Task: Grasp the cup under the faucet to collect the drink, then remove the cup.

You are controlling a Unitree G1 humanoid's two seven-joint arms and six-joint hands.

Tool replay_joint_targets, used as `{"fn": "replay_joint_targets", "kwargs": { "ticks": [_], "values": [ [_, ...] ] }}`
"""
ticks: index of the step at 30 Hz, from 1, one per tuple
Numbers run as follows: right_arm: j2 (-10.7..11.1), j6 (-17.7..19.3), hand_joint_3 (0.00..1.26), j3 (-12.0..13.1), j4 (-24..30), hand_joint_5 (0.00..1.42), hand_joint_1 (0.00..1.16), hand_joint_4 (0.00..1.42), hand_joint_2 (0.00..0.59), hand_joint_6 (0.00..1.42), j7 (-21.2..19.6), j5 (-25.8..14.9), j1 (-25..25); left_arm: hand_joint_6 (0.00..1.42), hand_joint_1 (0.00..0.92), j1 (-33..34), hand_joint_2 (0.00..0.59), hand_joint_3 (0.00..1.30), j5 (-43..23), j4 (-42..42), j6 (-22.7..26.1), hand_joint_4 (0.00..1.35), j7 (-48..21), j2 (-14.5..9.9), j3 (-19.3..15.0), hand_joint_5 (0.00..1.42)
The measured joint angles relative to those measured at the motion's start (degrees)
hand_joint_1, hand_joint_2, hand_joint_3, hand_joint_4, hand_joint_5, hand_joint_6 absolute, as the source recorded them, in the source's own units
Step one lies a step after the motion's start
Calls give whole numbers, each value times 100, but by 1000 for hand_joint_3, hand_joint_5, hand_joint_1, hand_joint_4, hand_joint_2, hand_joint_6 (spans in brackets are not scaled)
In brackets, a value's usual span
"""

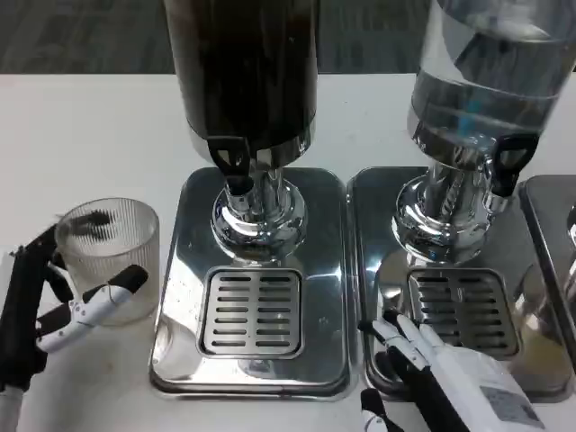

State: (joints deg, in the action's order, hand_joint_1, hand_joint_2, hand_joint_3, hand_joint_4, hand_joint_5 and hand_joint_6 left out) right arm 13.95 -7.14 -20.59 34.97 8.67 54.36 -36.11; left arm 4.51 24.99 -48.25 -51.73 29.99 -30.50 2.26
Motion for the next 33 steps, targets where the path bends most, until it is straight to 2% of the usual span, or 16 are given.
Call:
{"fn": "replay_joint_targets", "kwargs": {
  "ticks": [15, 21, 33],
  "values": [
    [-2, 0, 118, -3, 35, 0, 536, 0, 529, 47, -52, -20, -41, 1029, 276, -106, 155, 425, -19, 492, -71, 454, -700, 463, 72, 791],
    [-18, 0, 123, -31, 72, 0, 562, 0, 518, 47, -53, 10, -44, 1029, 274, -66, 158, 421, -18, 481, -72, 454, -801, 500, 87, 784],
    [-200, -6, 127, -133, 106, 0, 580, 0, 525, 47, -175, 101, -135, 1028, 272, 224, 163, 425, 9, 119, -181, 454, -887, 566, 146, 786]
  ]
}}
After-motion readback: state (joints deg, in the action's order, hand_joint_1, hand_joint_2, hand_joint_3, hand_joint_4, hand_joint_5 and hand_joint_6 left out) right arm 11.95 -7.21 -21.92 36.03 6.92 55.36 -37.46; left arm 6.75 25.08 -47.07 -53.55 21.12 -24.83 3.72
